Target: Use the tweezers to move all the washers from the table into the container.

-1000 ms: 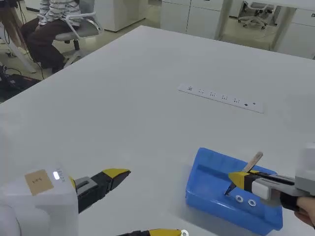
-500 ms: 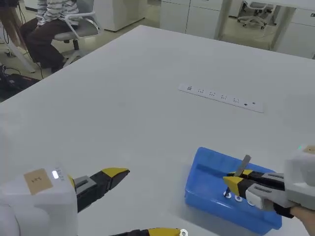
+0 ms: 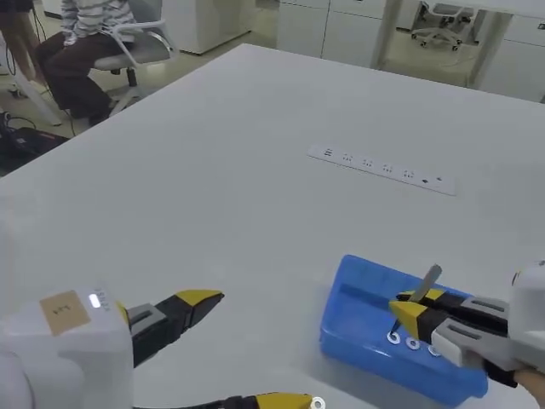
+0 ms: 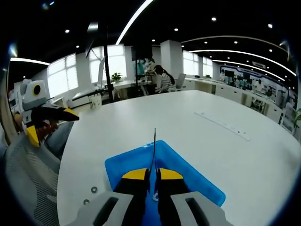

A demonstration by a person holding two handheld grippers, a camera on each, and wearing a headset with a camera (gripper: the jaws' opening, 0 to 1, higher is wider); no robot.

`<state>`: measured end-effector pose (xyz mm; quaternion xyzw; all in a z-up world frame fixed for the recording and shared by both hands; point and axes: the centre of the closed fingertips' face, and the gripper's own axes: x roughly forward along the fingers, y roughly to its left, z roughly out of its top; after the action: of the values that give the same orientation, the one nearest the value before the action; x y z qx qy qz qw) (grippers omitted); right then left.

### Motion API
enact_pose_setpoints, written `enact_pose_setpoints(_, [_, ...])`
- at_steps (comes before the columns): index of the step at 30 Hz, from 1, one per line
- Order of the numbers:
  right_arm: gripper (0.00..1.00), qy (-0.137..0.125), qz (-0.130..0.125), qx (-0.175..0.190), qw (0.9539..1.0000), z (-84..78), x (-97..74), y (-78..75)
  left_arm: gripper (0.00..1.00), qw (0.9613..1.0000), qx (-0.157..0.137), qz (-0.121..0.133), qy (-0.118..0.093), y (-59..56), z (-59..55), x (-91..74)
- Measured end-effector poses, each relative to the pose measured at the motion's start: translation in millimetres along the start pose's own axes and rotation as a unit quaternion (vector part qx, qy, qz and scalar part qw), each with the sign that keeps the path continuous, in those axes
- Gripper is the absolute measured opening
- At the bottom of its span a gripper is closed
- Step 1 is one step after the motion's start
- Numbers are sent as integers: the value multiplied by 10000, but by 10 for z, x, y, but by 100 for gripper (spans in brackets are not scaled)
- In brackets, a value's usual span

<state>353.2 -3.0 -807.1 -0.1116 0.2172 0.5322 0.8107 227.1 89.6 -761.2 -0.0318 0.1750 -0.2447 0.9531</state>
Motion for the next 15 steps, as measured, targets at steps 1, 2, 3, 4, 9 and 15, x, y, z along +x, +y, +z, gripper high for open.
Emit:
enact_pose_setpoints(1, [4,-48,-5,-10,10000,30,-21,4,75,10000,4,-1,2,-1,0,0])
enact_pose_setpoints(2, [4,-71,0,-8,10000,48,-32,16,75,10000,7,-3,2,-2,0,0])
enact_pose_setpoints(3, [4,-103,-1,8,9999,71,-46,22,75,10000,5,-6,3,-3,-1,0])
enact_pose_setpoints(4, [4,-162,-5,20,9999,109,-67,46,75,10000,6,-4,3,-3,-1,-1])
enact_pose_setpoints(9, [4,-382,33,73,9992,254,-157,154,75,10000,11,-3,-1,-4,1,-4])
enact_pose_setpoints(15, [4,-554,285,211,9978,337,-237,410,75,10000,8,-3,-15,-5,7,-6])
